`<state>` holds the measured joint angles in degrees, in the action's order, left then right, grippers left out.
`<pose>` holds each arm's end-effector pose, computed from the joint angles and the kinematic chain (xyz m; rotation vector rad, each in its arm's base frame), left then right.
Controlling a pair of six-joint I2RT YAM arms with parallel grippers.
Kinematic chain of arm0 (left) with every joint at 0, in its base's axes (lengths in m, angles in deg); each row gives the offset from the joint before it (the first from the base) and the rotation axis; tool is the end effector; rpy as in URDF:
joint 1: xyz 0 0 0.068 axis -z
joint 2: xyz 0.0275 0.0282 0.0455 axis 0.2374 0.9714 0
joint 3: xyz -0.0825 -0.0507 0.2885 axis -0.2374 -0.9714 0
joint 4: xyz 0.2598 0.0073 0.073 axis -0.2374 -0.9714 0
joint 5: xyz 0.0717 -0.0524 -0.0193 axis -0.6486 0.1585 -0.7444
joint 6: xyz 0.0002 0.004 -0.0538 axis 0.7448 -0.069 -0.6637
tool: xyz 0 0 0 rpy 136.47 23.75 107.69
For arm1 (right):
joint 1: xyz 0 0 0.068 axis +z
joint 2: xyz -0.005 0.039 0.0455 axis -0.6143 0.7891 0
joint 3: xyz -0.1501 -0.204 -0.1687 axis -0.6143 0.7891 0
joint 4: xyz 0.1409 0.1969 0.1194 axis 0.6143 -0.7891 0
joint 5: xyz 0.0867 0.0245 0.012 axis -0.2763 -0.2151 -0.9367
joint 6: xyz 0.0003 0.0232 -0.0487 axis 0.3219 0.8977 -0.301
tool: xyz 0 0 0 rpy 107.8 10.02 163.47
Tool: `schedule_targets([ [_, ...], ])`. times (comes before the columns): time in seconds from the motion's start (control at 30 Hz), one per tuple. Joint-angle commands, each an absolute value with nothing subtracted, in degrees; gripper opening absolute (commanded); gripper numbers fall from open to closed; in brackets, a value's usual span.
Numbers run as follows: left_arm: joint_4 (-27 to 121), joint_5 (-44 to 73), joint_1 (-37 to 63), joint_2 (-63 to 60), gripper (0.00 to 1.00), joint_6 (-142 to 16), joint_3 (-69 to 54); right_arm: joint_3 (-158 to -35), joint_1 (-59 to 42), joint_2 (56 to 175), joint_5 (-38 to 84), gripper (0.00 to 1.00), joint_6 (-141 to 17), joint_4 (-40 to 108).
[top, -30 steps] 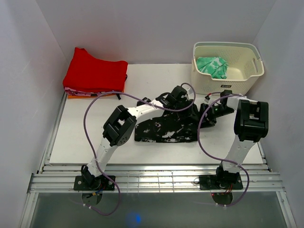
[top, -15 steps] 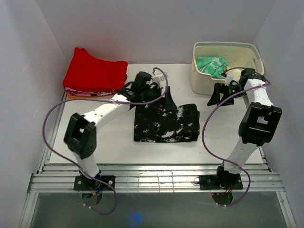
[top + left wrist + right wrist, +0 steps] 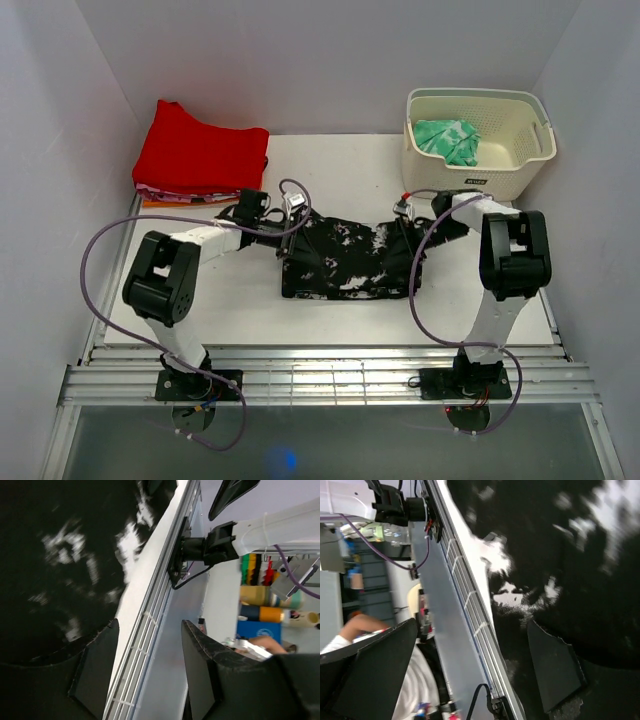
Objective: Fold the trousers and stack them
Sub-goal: Fold the trousers
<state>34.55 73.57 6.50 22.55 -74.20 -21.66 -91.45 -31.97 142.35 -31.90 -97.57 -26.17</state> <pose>0.3197 -0.1528 0.2148 0.5053 2.3823 -1.7706 0.3320 0.0662 0.2015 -0.6780 2.5119 1.5832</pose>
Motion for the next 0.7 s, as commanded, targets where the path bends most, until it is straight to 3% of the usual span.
schedule_targets([
  [0.0,38.9,77.0,5.5,26.3,0.63,-76.2,-26.6,-85.6,-34.2,147.7,-33.0,0.97,-103.8,-27.1],
  [0.13,43.1,74.0,2.7,35.3,0.61,-77.9,-29.0,-82.5,-36.2,154.4,-29.2,0.99,-98.8,-20.3],
  [0.33,38.5,70.3,-1.0,41.2,0.58,-74.4,-24.4,-86.1,-36.9,155.0,-22.0,1.00,-92.5,-14.6],
  [0.53,34.9,77.3,-1.0,29.3,0.55,-66.5,-21.5,-99.4,-36.8,144.1,-26.3,0.93,-97.8,-25.8],
  [0.67,36.6,75.1,-1.0,24.5,0.55,-68.4,-17.2,-103.9,-37.0,140.0,-25.8,0.89,-92.9,-21.9],
])
